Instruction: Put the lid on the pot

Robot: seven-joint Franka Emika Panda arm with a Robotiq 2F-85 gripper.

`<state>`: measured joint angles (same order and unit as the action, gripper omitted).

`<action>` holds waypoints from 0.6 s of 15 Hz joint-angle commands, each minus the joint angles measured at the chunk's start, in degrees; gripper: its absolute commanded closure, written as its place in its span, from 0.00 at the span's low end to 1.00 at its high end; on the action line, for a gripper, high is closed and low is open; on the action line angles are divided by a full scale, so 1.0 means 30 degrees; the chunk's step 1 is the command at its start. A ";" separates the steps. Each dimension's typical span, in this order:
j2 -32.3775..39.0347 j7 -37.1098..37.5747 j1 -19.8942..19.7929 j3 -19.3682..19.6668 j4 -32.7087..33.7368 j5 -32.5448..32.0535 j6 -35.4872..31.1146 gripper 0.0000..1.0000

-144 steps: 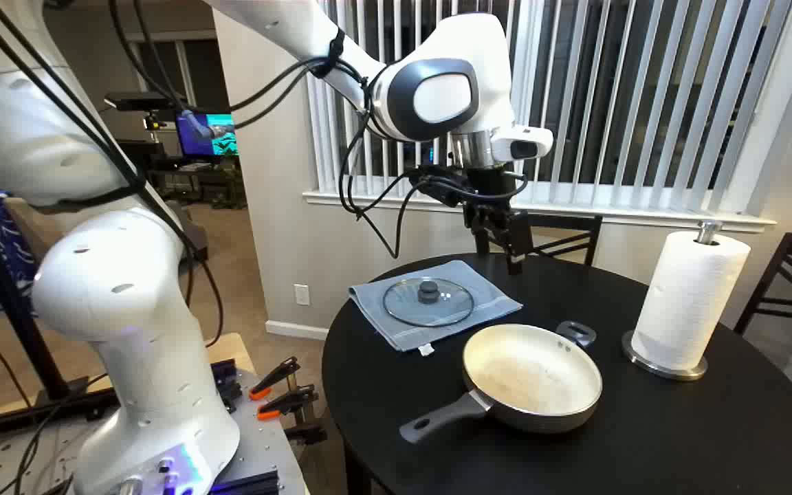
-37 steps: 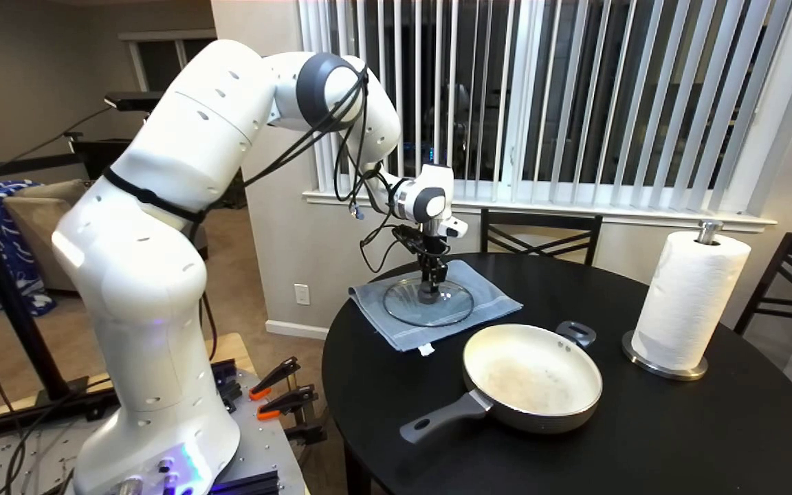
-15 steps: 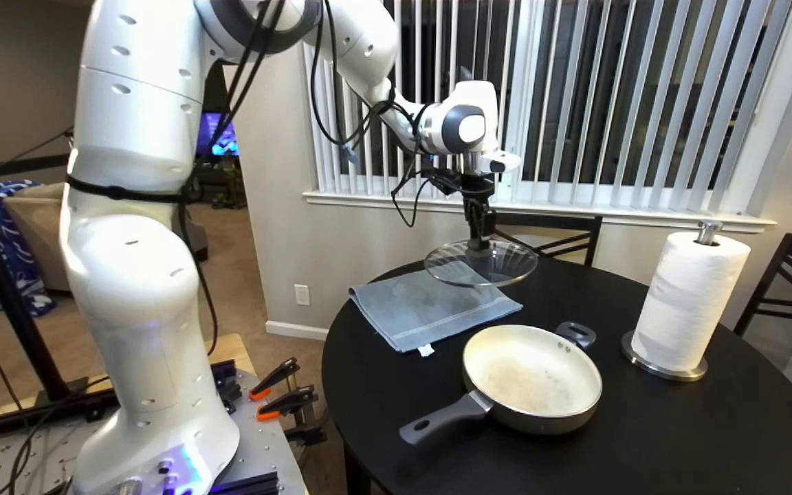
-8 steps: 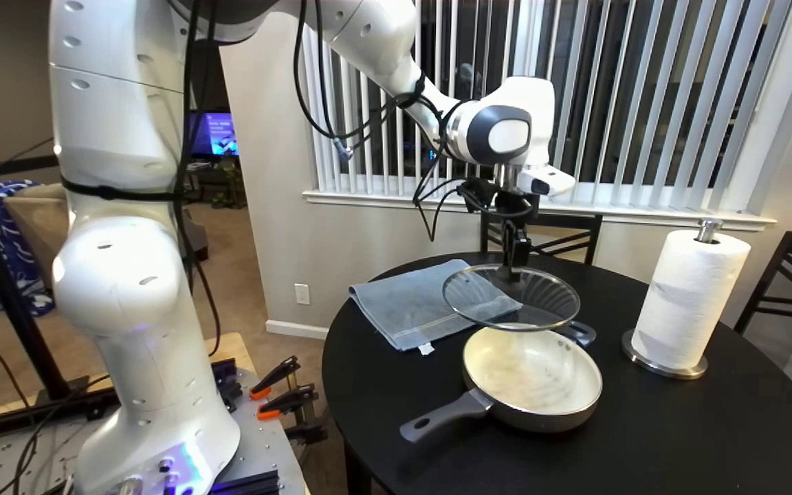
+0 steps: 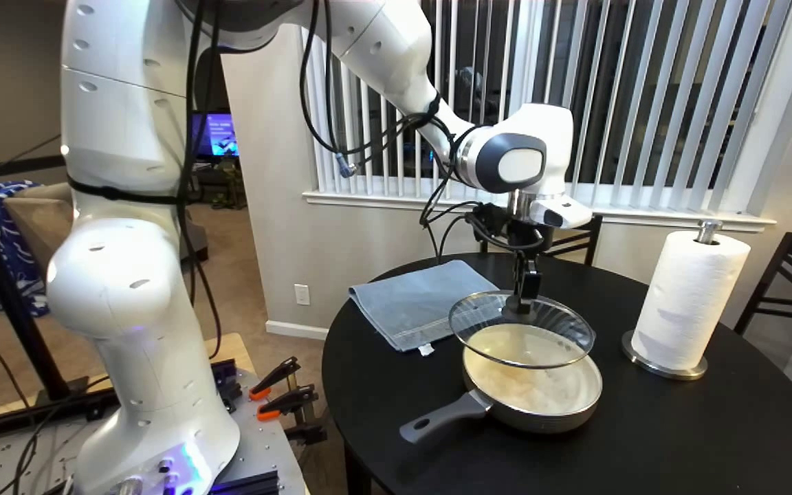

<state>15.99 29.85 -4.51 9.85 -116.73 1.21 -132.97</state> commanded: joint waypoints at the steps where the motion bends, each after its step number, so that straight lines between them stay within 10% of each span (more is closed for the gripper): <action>1: 0.1348 -0.0272 -0.0207 -0.0140 0.0273 0.1177 -0.1479 0.68; 9: 0.2734 -0.0884 -0.0765 -0.0046 0.0099 0.3144 -0.4060 0.68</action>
<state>25.30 29.78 -5.26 9.93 -116.41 7.48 -143.36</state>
